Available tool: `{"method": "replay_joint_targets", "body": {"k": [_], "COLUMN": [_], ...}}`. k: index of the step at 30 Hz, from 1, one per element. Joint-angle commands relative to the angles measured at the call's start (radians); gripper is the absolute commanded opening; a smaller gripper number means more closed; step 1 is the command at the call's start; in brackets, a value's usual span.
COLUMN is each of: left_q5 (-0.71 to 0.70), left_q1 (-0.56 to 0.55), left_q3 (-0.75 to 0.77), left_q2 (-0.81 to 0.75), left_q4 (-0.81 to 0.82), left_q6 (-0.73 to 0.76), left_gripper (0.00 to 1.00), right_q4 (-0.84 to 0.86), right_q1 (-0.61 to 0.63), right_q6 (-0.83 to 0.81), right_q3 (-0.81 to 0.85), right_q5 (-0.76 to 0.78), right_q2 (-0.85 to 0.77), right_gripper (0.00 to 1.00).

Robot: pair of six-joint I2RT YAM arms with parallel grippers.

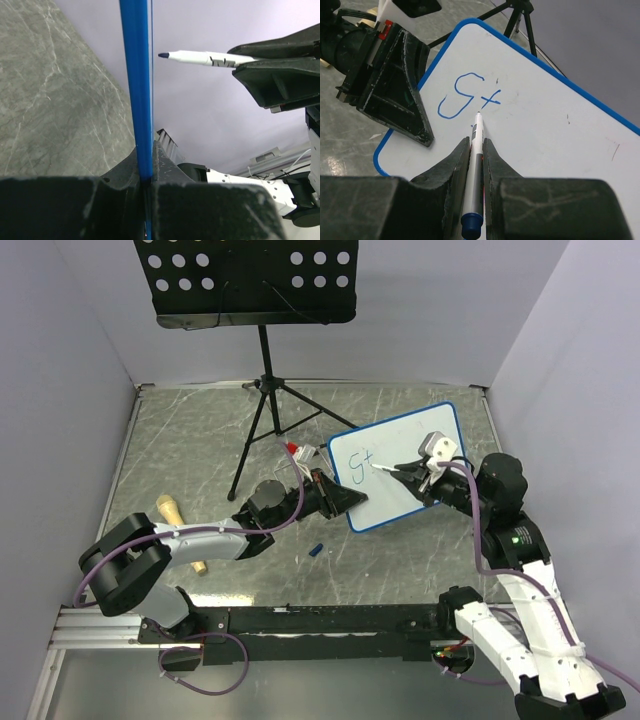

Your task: Write a sentence on the whiteboard

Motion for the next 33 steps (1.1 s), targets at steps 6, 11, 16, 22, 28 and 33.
{"method": "replay_joint_targets", "body": {"k": [6, 11, 16, 22, 28, 33], "left_q5": [0.038, 0.042, 0.035, 0.012, -0.010, -0.022], "left_q1": [0.003, 0.003, 0.003, 0.003, 0.003, 0.004], "left_q3": [0.024, 0.027, 0.026, 0.021, 0.015, 0.003], "left_q2": [-0.032, -0.032, -0.036, -0.047, -0.064, -0.079], "left_q4": [0.203, 0.205, 0.200, 0.193, 0.183, 0.180], "left_q6": [-0.018, -0.018, -0.013, -0.005, 0.004, 0.005], "left_gripper": [0.01, 0.01, 0.01, 0.01, 0.01, 0.01], "right_q4": [0.082, 0.073, 0.044, -0.001, -0.031, -0.057], "right_q1": [-0.005, -0.005, -0.005, -0.004, -0.005, -0.005], "right_q6": [0.021, 0.016, 0.002, -0.012, -0.022, -0.027], "right_q3": [0.020, 0.017, 0.014, 0.014, 0.012, 0.005], "right_q5": [0.000, 0.001, -0.014, -0.022, -0.020, -0.011], "right_q2": [0.023, 0.024, 0.023, 0.015, 0.001, -0.005], "right_gripper": [0.00, 0.00, 0.00, 0.00, 0.00, 0.00]}}
